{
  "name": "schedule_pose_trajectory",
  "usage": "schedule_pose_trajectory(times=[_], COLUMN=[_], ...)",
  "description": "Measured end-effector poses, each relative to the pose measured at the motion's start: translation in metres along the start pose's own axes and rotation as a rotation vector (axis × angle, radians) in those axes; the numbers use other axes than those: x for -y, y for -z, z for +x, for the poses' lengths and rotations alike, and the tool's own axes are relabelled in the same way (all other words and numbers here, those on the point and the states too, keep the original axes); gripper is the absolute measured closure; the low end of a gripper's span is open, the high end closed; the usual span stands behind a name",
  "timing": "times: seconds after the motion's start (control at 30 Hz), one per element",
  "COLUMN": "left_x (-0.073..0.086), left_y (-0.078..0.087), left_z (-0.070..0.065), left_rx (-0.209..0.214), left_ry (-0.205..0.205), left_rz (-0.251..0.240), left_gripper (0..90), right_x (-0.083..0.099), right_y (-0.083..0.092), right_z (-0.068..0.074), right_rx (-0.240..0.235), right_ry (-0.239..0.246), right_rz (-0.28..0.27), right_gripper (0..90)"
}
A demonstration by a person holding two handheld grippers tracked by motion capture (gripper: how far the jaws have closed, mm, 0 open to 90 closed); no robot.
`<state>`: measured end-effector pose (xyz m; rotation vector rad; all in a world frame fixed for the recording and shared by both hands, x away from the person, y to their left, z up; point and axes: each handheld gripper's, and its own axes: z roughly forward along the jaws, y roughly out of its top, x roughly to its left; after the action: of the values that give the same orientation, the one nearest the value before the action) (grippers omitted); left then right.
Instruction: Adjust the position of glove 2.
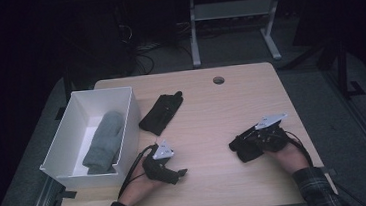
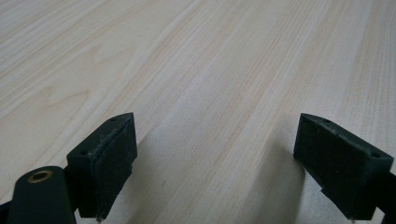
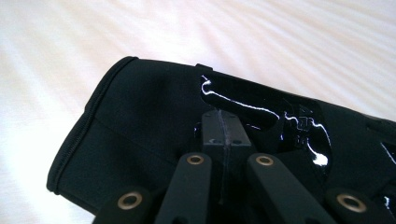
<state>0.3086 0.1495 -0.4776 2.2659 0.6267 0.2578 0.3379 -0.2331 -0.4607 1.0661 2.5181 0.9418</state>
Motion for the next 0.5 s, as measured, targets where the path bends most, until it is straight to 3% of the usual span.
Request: schedule_pose_trajectory(times=[0.37, 0.5], left_x=[0.0, 0.0], left_y=[0.0, 0.0], left_z=[0.0, 0.0], left_rx=[0.0, -0.002], left_ry=[0.002, -0.001], left_rz=[0.004, 0.005], left_gripper=[12.6, 12.6], right_x=[0.002, 0.001], right_y=[0.002, 0.007], right_z=[0.056, 0.058], right_rx=[-0.116, -0.108], right_ry=[0.104, 0.112], right_rz=[0.008, -0.008], right_gripper=[90.0, 90.0])
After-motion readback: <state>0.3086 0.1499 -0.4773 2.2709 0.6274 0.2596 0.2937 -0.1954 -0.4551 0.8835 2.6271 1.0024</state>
